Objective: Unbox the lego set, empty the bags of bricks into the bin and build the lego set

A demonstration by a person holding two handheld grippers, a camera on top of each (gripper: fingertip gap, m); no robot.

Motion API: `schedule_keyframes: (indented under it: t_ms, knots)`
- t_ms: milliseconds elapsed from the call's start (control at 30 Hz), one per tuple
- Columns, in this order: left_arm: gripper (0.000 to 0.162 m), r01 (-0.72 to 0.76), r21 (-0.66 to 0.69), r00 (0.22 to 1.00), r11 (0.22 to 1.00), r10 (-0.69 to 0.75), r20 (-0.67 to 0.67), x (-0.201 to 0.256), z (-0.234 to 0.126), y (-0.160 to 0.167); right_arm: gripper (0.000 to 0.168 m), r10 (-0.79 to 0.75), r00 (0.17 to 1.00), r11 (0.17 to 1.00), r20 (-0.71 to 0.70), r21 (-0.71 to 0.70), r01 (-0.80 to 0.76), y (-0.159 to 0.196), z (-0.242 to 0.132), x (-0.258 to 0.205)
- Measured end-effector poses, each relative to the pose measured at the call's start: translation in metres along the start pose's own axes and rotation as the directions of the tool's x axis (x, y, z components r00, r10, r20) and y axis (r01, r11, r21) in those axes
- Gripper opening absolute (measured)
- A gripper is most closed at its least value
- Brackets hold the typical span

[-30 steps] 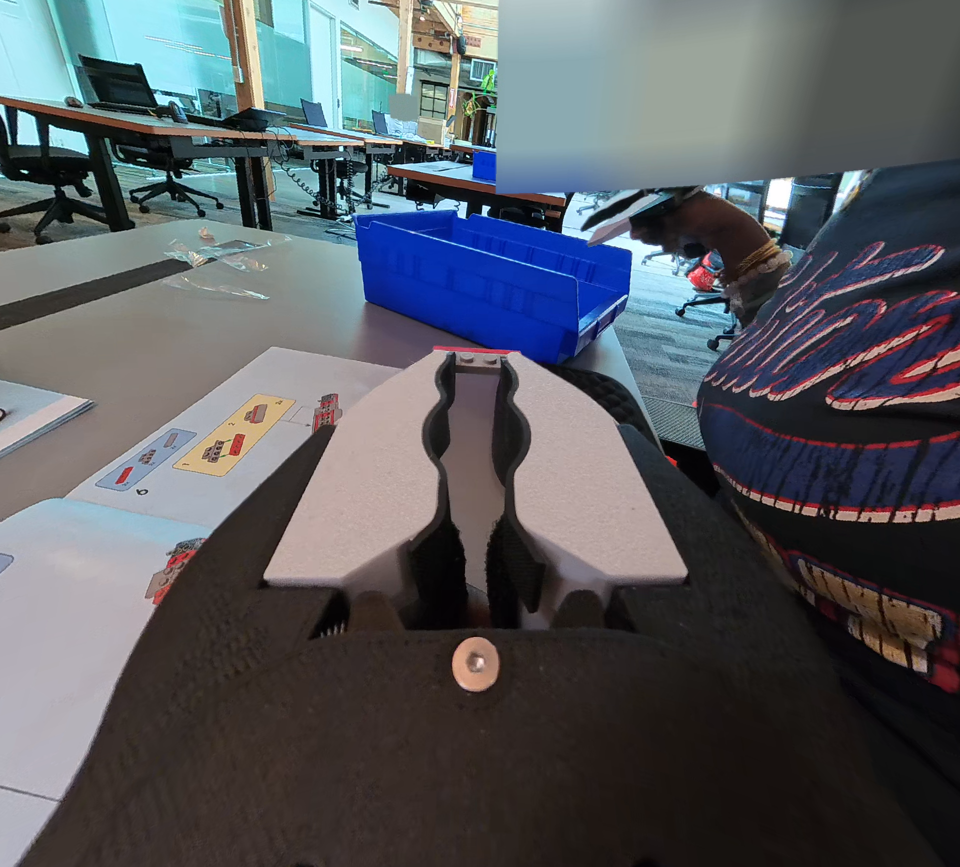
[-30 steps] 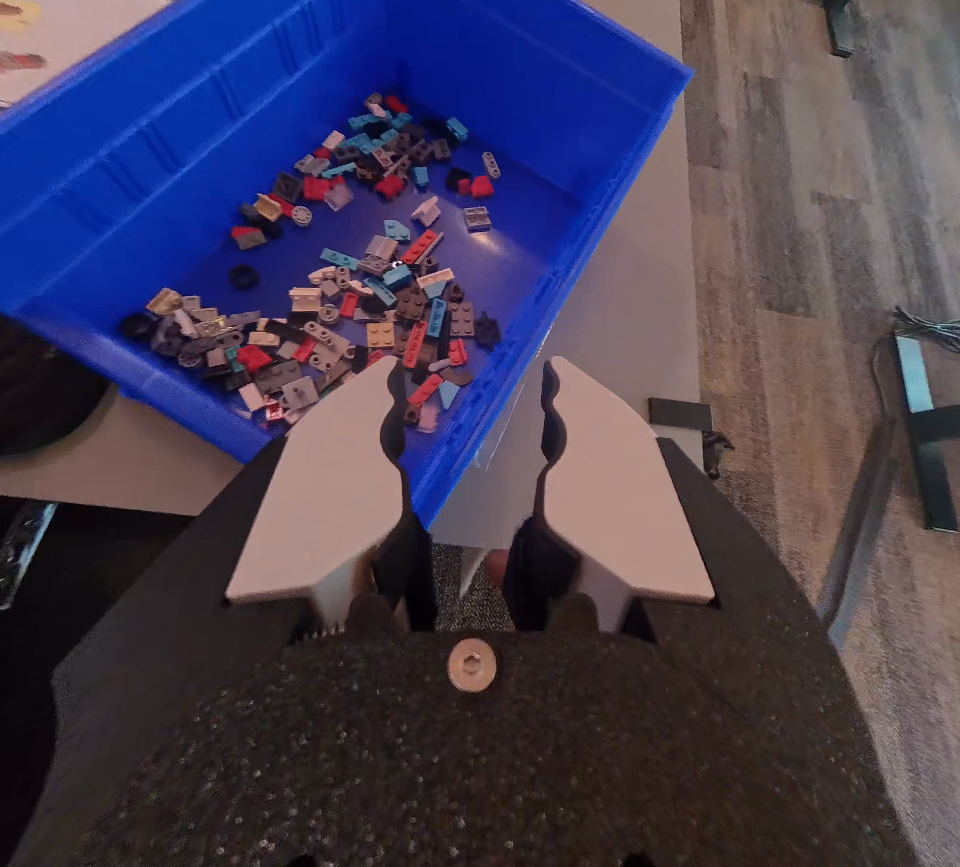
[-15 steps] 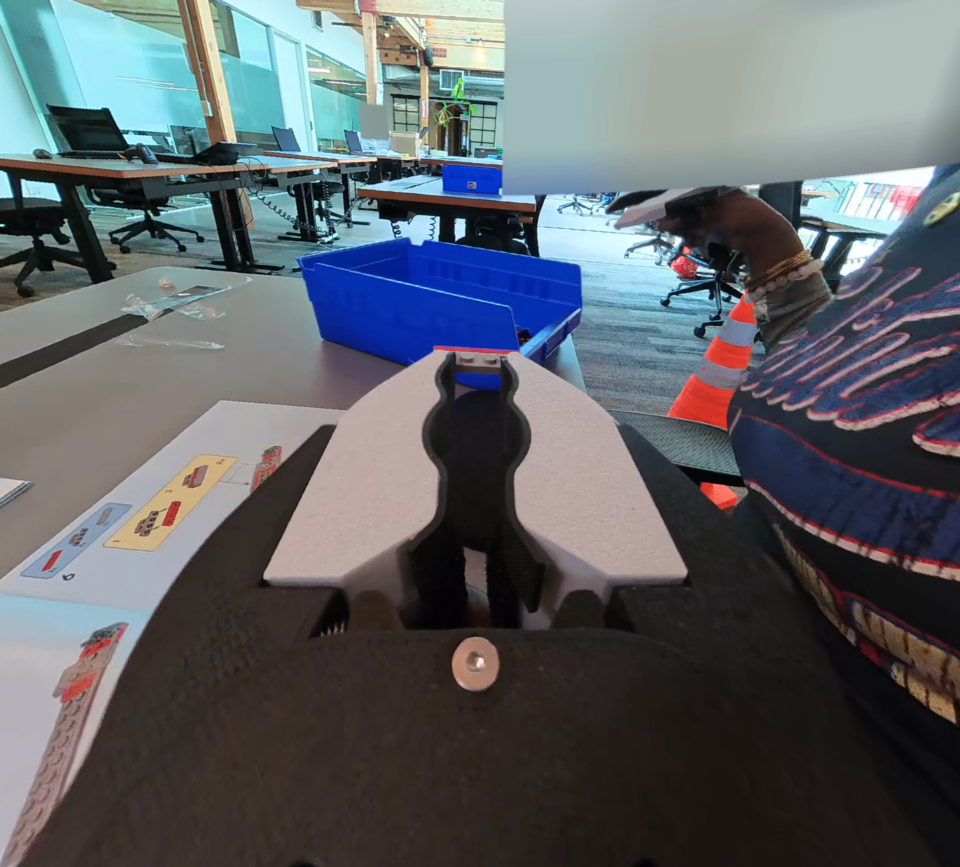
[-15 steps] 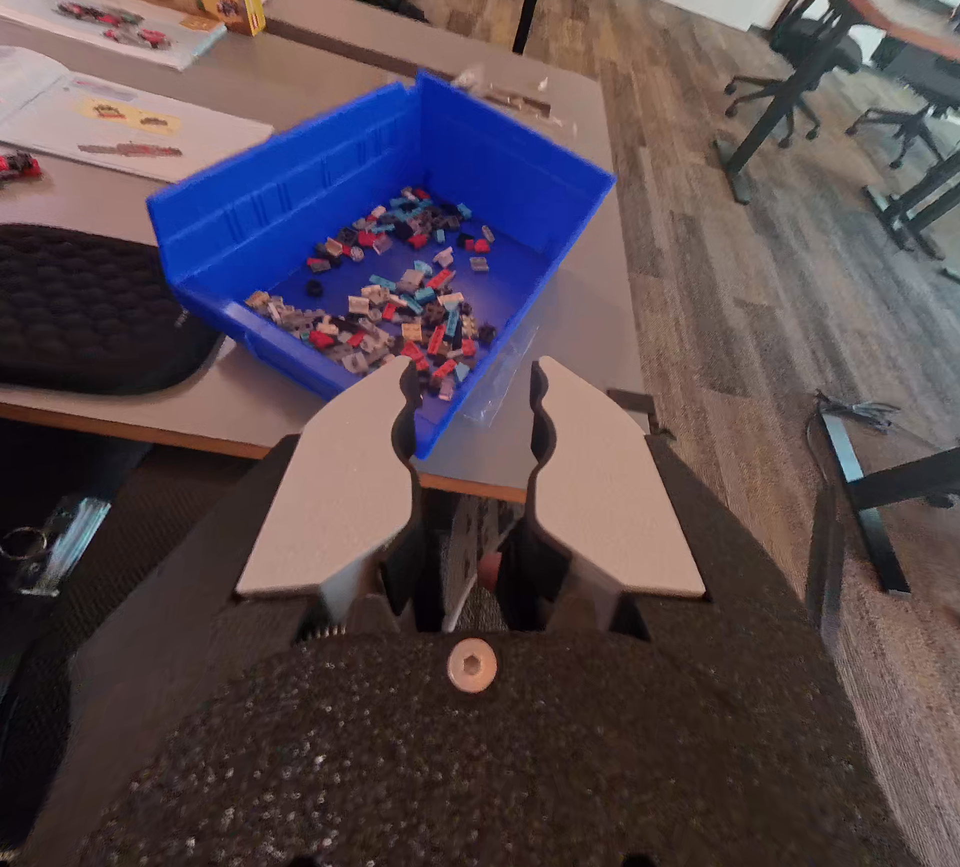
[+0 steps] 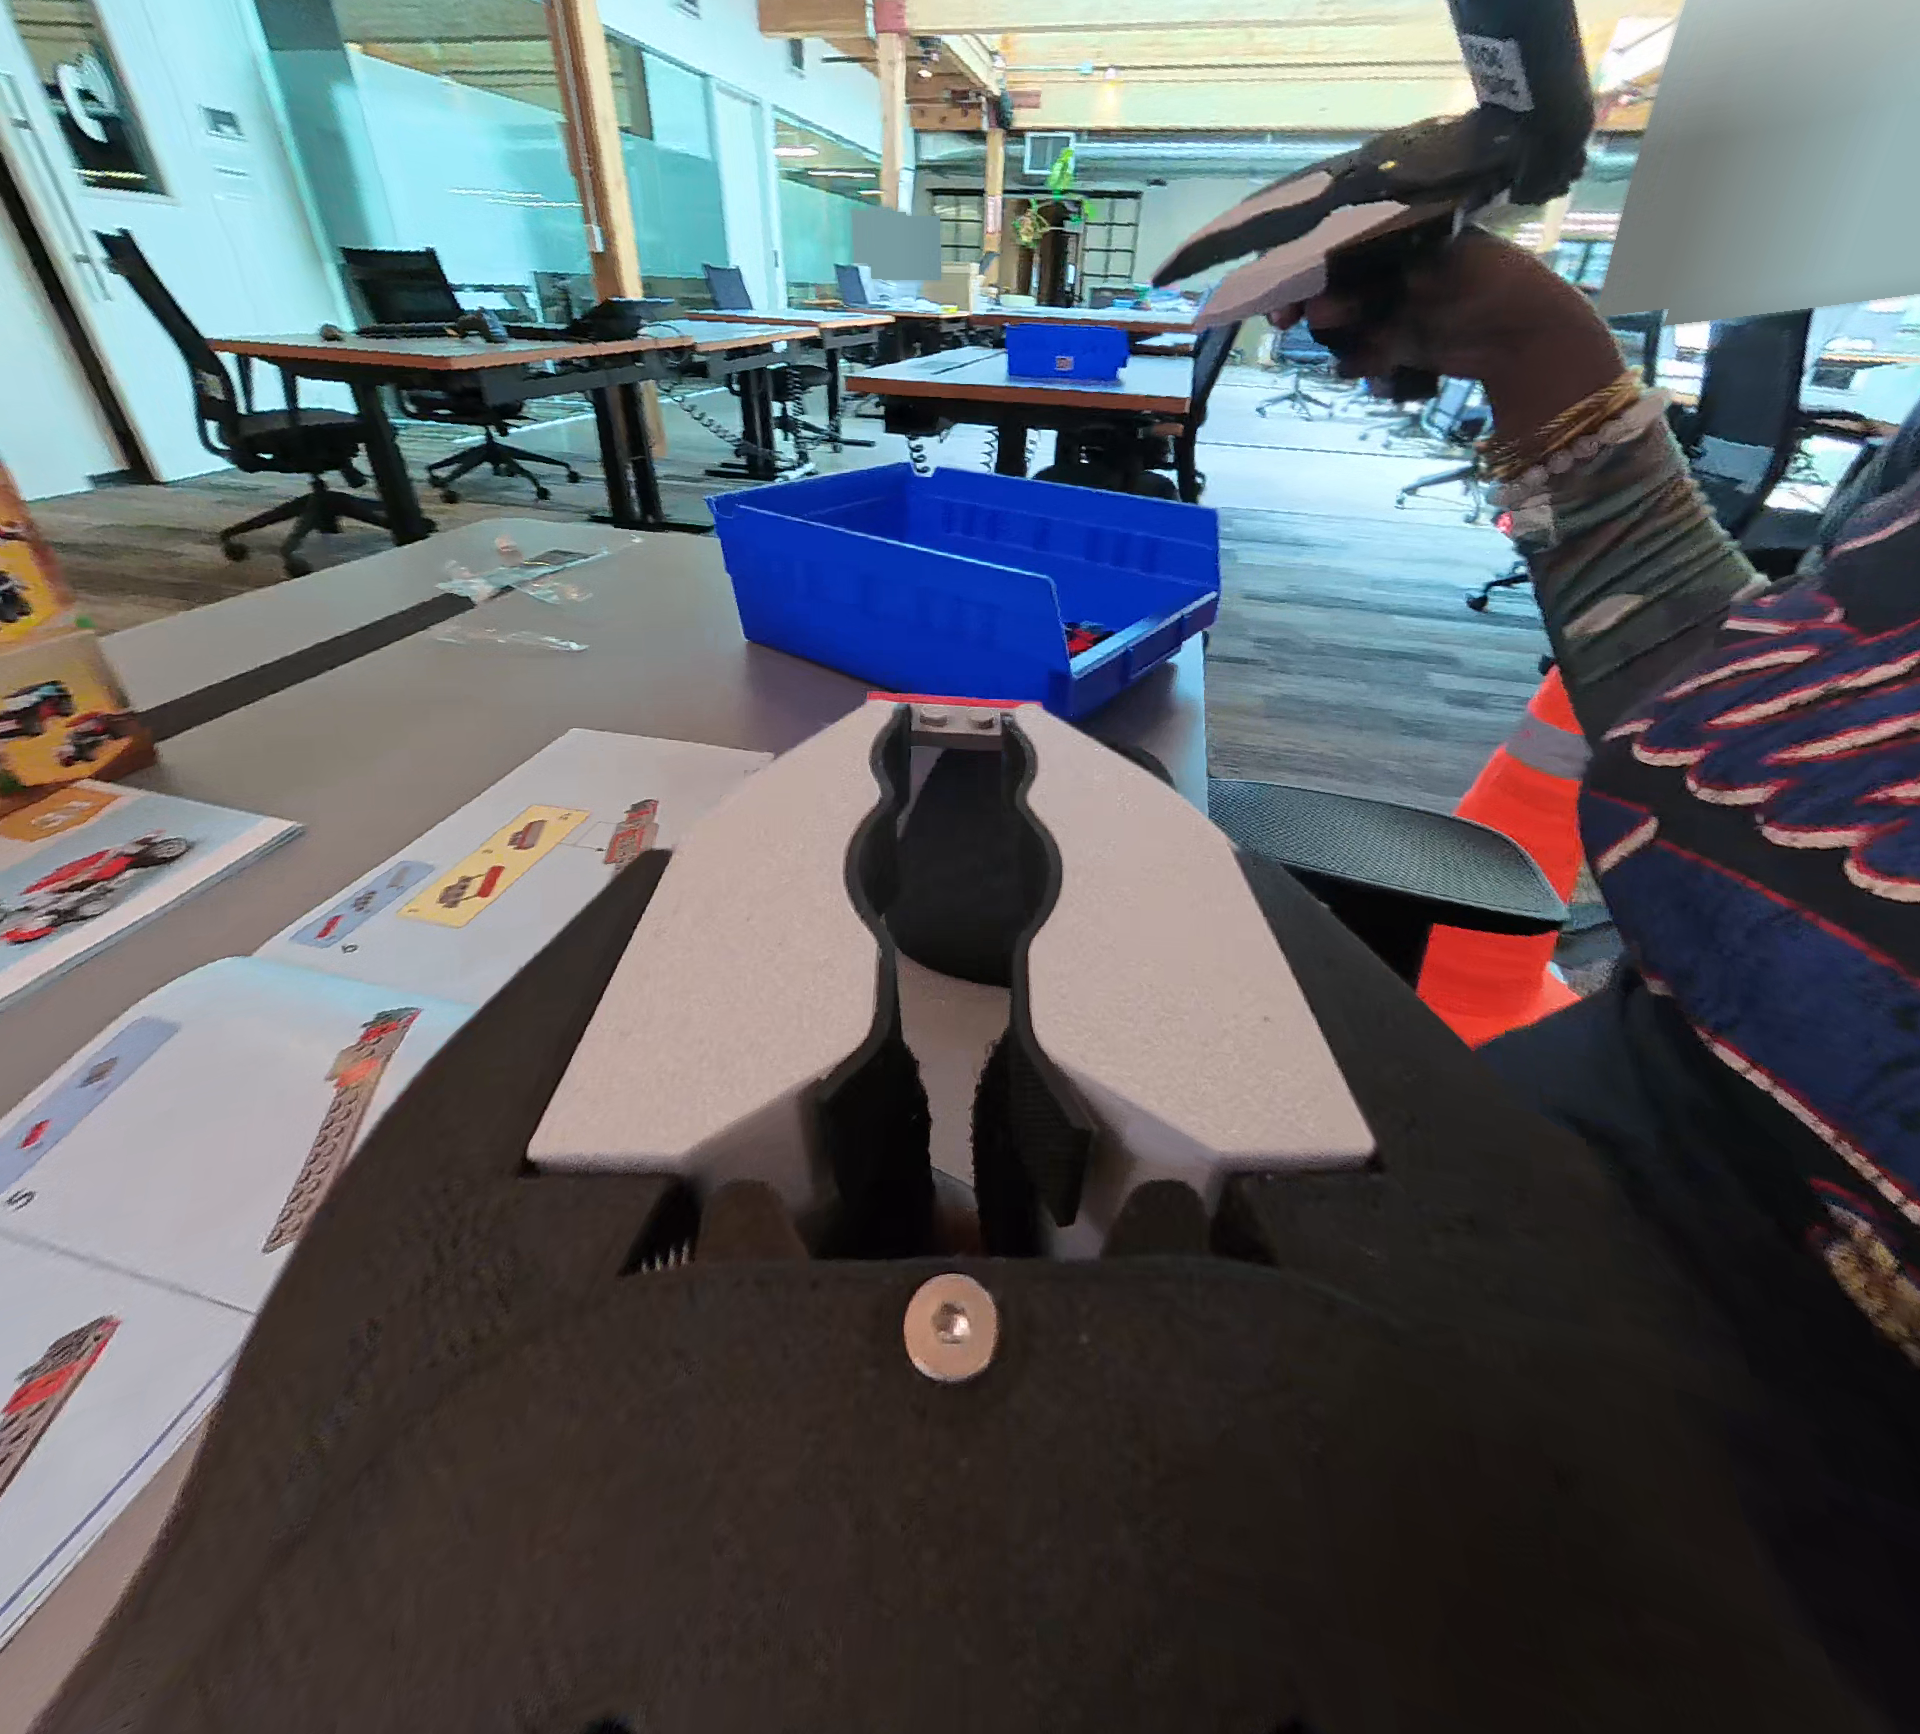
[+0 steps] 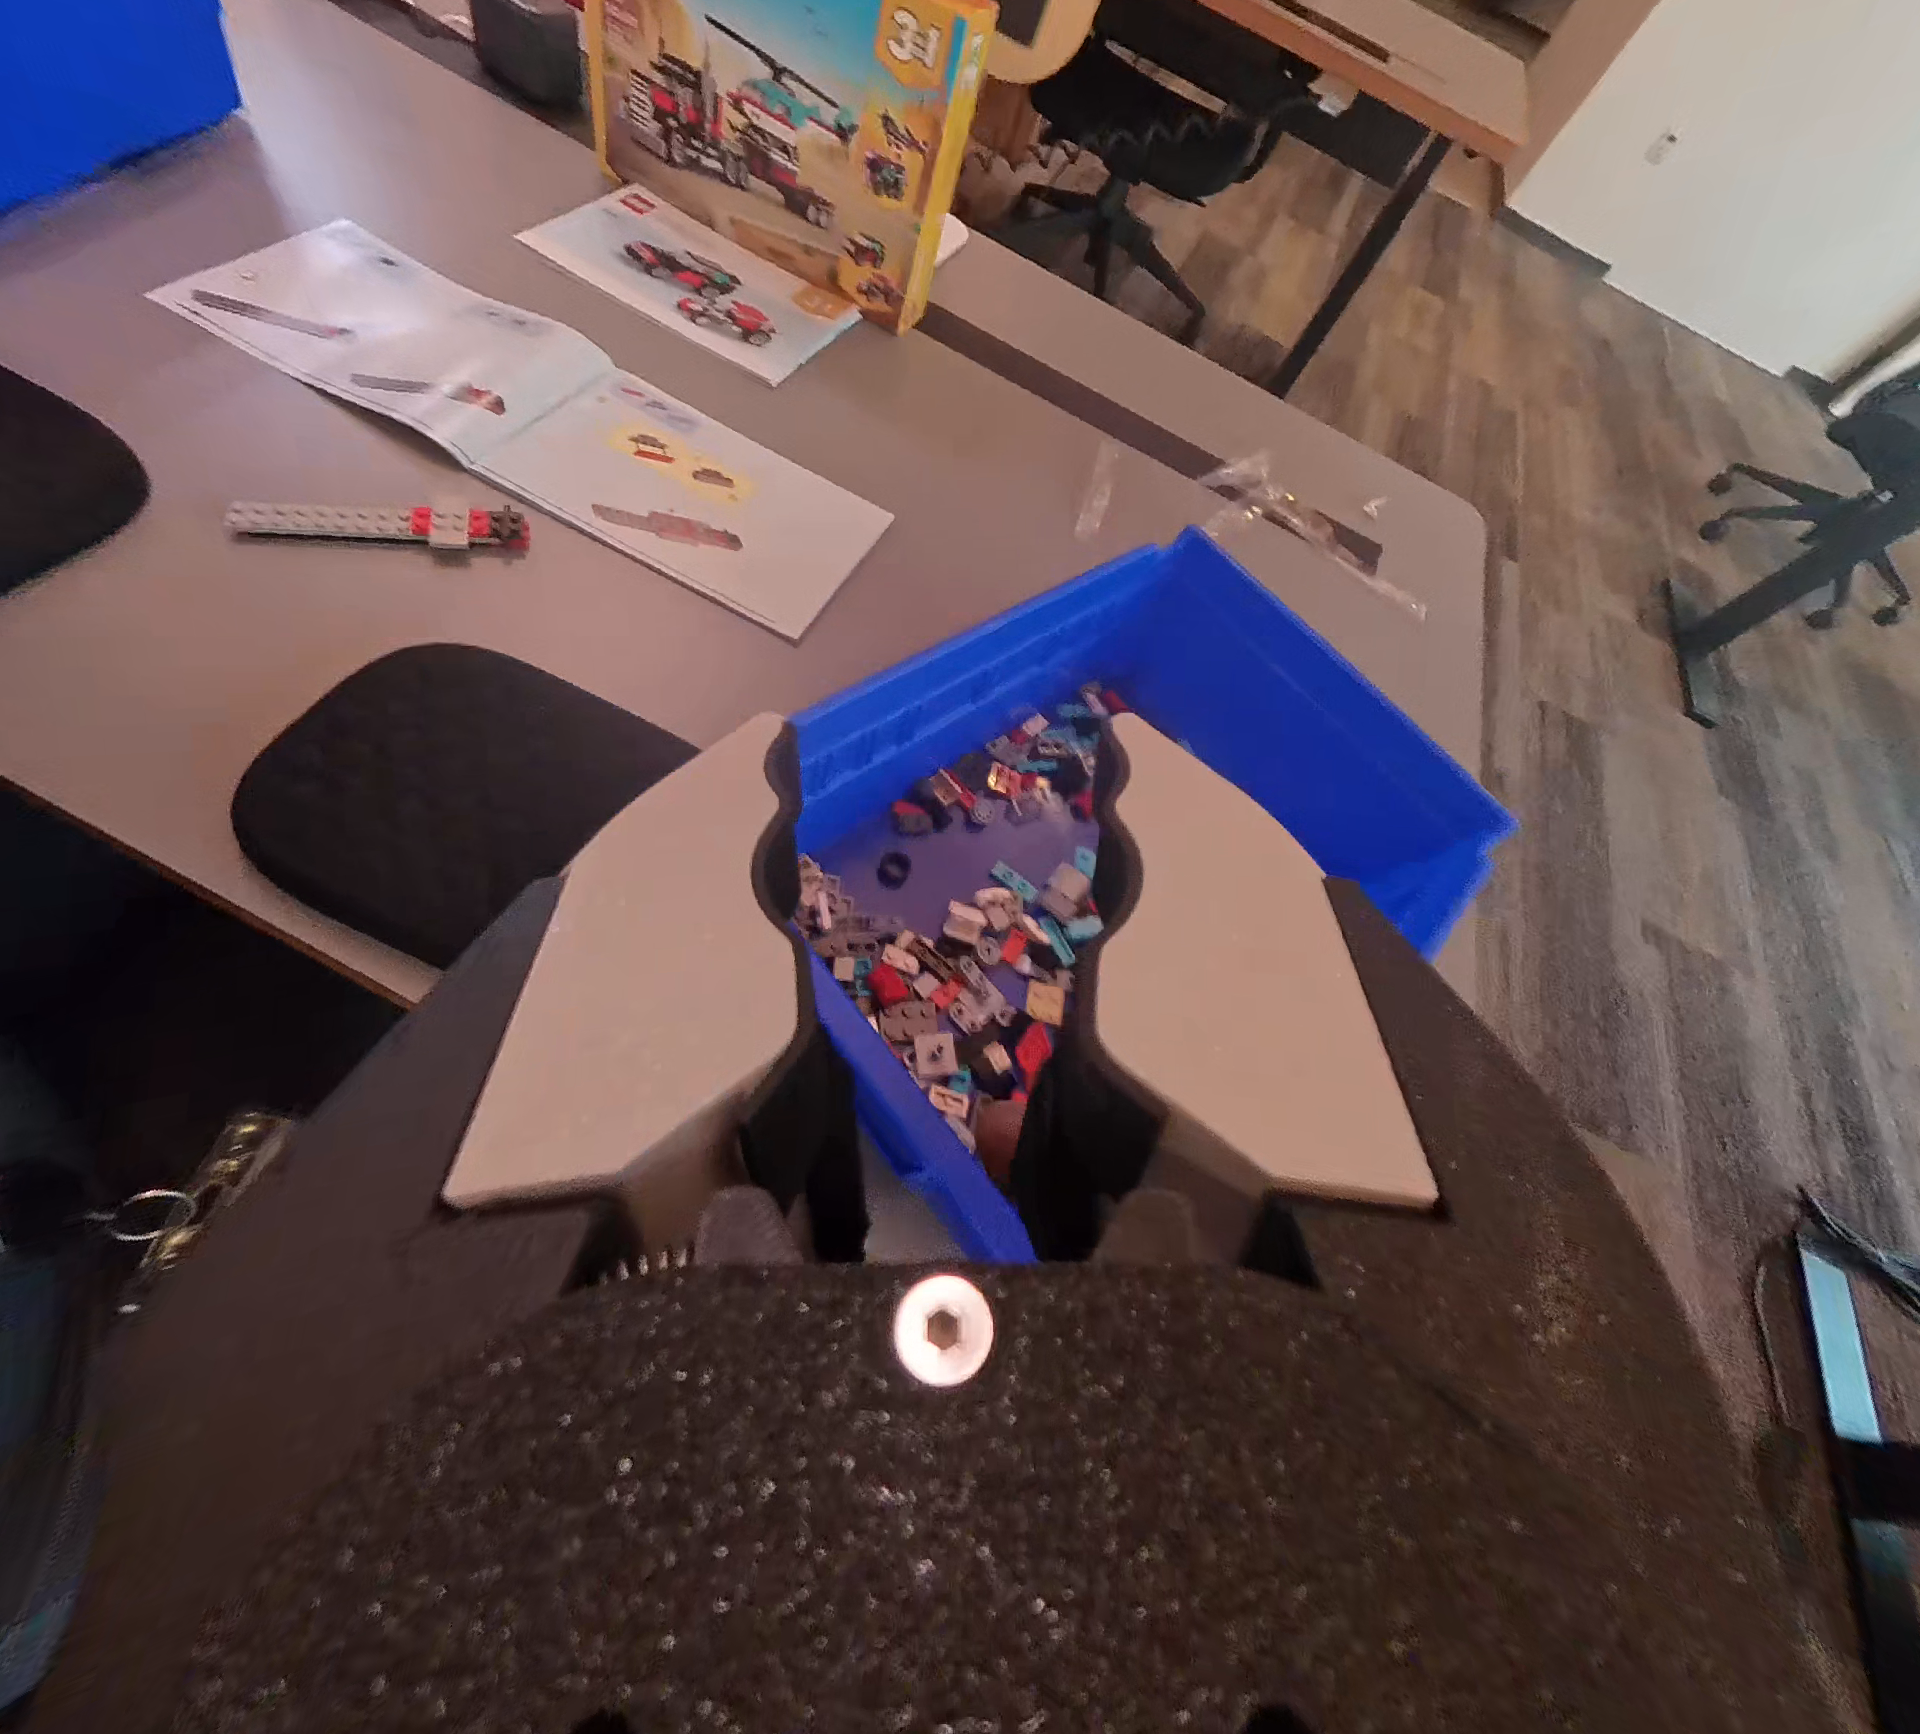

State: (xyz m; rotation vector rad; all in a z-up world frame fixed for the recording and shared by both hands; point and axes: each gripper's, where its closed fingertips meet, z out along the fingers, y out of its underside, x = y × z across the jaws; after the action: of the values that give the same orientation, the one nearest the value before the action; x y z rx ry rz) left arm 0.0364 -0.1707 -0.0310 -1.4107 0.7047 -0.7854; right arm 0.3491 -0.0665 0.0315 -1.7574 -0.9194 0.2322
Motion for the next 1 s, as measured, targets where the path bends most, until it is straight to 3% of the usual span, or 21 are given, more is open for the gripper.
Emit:
schedule_keyframes:
  t_ms: [200,567,800,1000]
  knots:
    - [0.016,-0.044,-0.039,0.989,0.998,0.049,0.139,-0.001,0.005,0.000,0.062,0.113,0.987,0.986,-0.114,-0.111,-0.126,0.064,-0.045,0.029]
    - [0.016,-0.030,-0.073,0.966,0.997,0.048,0.253,0.071,-0.009,0.002,0.063,0.406,0.876,0.878,-0.260,-0.156,-0.453,0.261,-0.169,0.041]
    - [0.016,-0.045,-0.046,0.959,0.998,0.056,0.279,0.123,-0.001,-0.007,0.058,0.509,0.821,0.840,-0.257,-0.059,-0.539,0.312,-0.232,0.058]
    - [0.016,-0.041,-0.056,0.962,0.998,0.054,0.267,0.151,0.010,-0.003,0.055,0.500,0.812,0.842,-0.300,-0.048,-0.537,0.368,-0.277,0.052]
